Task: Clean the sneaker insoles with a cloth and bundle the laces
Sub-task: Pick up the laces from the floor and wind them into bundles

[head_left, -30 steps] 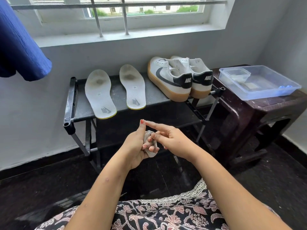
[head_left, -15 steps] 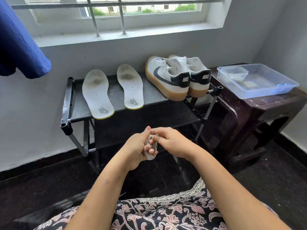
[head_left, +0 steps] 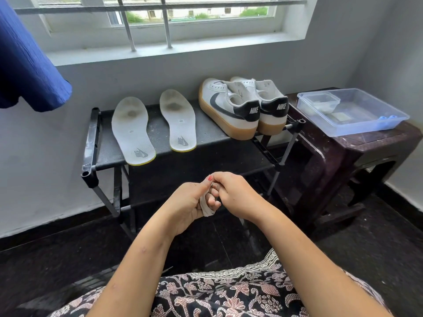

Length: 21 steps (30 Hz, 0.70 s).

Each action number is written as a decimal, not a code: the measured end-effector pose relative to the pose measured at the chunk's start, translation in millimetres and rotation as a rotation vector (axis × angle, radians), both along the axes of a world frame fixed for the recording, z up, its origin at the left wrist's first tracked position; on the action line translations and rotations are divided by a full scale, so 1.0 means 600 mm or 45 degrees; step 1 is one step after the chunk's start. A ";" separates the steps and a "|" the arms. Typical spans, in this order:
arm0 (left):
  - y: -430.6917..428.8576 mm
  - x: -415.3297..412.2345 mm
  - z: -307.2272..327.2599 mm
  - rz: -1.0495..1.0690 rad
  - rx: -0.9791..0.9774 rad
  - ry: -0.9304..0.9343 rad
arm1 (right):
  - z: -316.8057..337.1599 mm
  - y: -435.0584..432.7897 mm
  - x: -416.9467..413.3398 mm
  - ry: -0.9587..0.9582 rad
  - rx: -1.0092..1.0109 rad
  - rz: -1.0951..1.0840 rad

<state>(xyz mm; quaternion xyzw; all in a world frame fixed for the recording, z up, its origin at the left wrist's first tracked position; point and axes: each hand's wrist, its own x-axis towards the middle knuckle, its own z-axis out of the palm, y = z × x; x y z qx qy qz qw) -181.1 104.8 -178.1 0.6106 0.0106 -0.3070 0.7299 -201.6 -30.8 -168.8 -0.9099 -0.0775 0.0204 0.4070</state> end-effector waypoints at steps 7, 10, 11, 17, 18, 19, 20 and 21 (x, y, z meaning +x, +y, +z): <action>-0.007 -0.001 0.000 0.097 -0.052 -0.254 | -0.003 0.000 0.004 -0.047 -0.039 -0.091; -0.004 0.004 -0.008 0.102 0.034 -0.356 | -0.003 0.000 0.005 -0.032 -0.030 -0.100; -0.002 0.006 -0.011 0.096 0.090 -0.401 | -0.003 0.000 0.005 -0.027 -0.028 -0.101; 0.000 0.004 -0.010 0.172 0.492 -0.721 | -0.006 -0.003 0.008 0.006 0.007 -0.074; 0.002 0.004 -0.009 0.172 0.573 -0.794 | -0.007 -0.004 0.009 0.018 0.018 -0.055; 0.004 0.003 -0.008 0.165 0.642 -0.850 | -0.008 -0.006 0.010 0.029 0.032 -0.029; 0.006 0.003 -0.008 0.160 0.680 -0.880 | -0.008 -0.008 0.010 0.036 0.042 -0.001; 0.008 0.003 -0.007 0.157 0.691 -0.889 | -0.009 -0.010 0.011 0.039 0.047 0.023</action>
